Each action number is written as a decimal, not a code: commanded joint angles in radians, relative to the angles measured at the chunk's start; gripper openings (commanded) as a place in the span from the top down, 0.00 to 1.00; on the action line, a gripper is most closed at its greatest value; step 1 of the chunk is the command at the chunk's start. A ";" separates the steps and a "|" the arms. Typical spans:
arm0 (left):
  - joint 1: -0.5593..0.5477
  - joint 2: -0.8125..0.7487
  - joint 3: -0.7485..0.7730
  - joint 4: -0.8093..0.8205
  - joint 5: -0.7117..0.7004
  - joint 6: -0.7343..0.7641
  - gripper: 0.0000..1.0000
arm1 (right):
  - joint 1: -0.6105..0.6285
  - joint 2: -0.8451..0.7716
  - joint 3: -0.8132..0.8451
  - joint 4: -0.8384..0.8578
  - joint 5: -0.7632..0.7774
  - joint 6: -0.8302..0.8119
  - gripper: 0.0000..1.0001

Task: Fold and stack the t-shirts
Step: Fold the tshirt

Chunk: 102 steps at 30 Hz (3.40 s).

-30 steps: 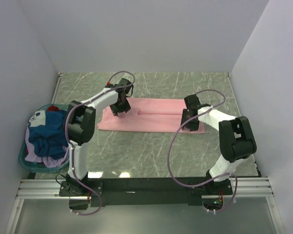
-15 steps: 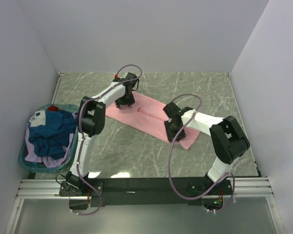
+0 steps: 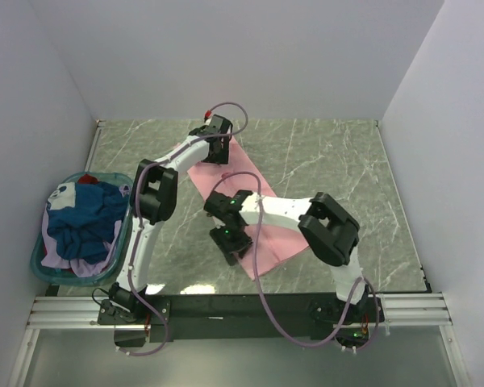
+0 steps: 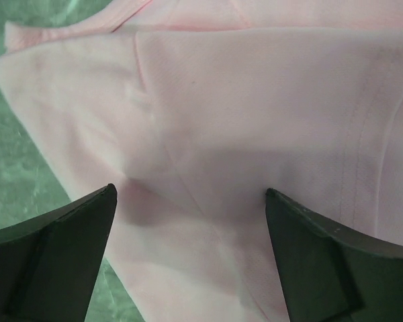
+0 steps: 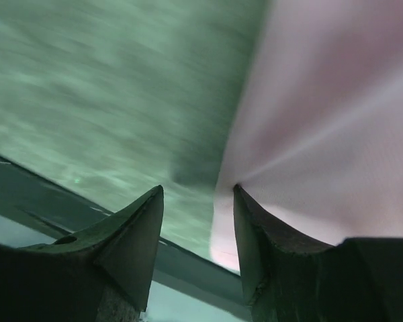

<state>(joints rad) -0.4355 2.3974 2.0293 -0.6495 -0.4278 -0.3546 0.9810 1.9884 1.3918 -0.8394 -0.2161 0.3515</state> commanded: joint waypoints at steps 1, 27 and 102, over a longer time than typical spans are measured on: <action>0.004 0.026 0.017 0.040 -0.049 0.082 0.01 | 0.024 0.009 0.085 -0.018 -0.040 0.010 0.46; -0.003 -0.339 -0.184 -0.024 0.063 -0.422 0.05 | -0.255 -0.344 -0.292 0.161 0.095 -0.049 0.20; -0.212 -1.083 -1.224 -0.055 0.494 -0.699 0.17 | -0.375 -0.458 -0.608 0.316 -0.077 0.257 0.50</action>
<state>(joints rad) -0.6292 1.2919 0.8089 -0.7399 0.0204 -1.0233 0.6147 1.5154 0.7918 -0.5602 -0.2737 0.6048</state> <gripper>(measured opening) 0.835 0.517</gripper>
